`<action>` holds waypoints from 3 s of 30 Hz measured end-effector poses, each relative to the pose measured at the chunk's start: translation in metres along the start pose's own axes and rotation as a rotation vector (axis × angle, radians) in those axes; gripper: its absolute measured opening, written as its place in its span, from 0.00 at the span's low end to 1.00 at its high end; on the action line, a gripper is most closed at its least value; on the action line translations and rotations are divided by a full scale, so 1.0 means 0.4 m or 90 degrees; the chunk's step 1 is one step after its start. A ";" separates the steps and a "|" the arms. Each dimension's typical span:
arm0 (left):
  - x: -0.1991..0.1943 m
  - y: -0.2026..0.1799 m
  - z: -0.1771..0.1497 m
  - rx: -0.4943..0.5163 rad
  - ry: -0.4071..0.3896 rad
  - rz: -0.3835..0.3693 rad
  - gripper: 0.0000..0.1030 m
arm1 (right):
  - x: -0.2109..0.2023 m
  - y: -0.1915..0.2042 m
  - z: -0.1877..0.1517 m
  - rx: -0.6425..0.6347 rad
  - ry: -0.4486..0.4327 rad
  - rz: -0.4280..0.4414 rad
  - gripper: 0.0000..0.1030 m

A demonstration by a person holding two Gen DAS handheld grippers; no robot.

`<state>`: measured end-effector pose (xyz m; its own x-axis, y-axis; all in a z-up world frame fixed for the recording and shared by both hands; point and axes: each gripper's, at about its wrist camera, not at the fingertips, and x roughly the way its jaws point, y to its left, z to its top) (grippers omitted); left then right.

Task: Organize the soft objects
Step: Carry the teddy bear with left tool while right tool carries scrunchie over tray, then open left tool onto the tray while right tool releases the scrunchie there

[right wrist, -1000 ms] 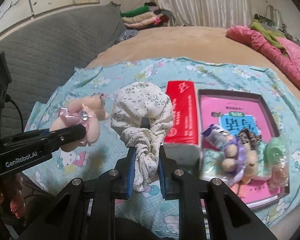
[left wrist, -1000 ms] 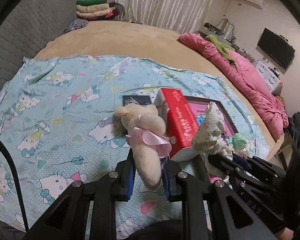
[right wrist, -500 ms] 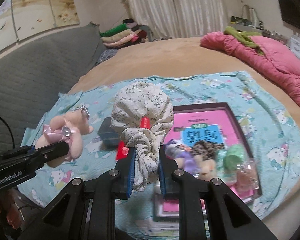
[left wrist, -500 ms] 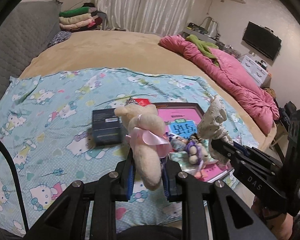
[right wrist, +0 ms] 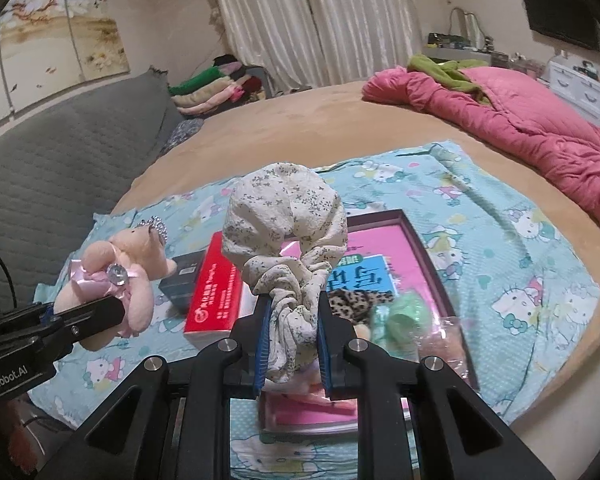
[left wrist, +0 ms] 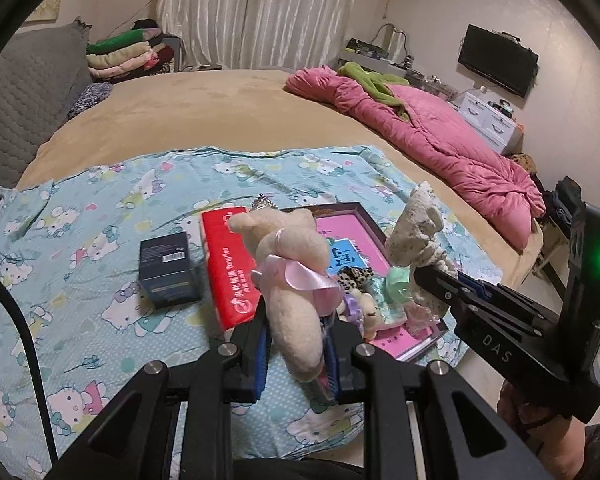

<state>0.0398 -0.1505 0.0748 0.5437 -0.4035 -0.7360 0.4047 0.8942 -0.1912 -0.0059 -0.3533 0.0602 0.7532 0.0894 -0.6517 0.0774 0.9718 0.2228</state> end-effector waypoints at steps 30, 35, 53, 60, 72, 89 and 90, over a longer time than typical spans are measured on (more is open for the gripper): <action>0.176 -0.164 -0.008 0.067 0.069 -0.070 0.23 | -0.012 -0.179 -0.048 0.060 0.026 -0.067 0.20; 0.212 -0.169 -0.018 0.073 0.083 -0.072 0.23 | 0.023 -0.176 -0.079 0.053 0.058 -0.065 0.20; 0.322 -0.155 -0.002 0.062 0.115 -0.081 0.23 | 0.149 -0.146 -0.172 0.008 0.156 -0.039 0.20; 0.358 -0.156 0.006 0.064 0.124 -0.084 0.23 | 0.175 -0.167 -0.180 0.010 0.161 -0.061 0.20; 0.411 -0.166 0.006 0.069 0.145 -0.090 0.23 | 0.202 -0.222 -0.178 0.033 0.151 -0.100 0.20; 0.458 -0.170 0.014 0.066 0.163 -0.090 0.23 | 0.222 -0.188 -0.210 -0.007 0.168 -0.073 0.21; 0.459 -0.170 0.014 0.064 0.164 -0.090 0.23 | 0.223 -0.186 -0.213 -0.009 0.170 -0.072 0.22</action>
<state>0.1163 -0.2864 -0.0438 0.2774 -0.4485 -0.8496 0.5413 0.8036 -0.2475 -0.0002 -0.3991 -0.0765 0.5416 0.0335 -0.8400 0.1408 0.9815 0.1299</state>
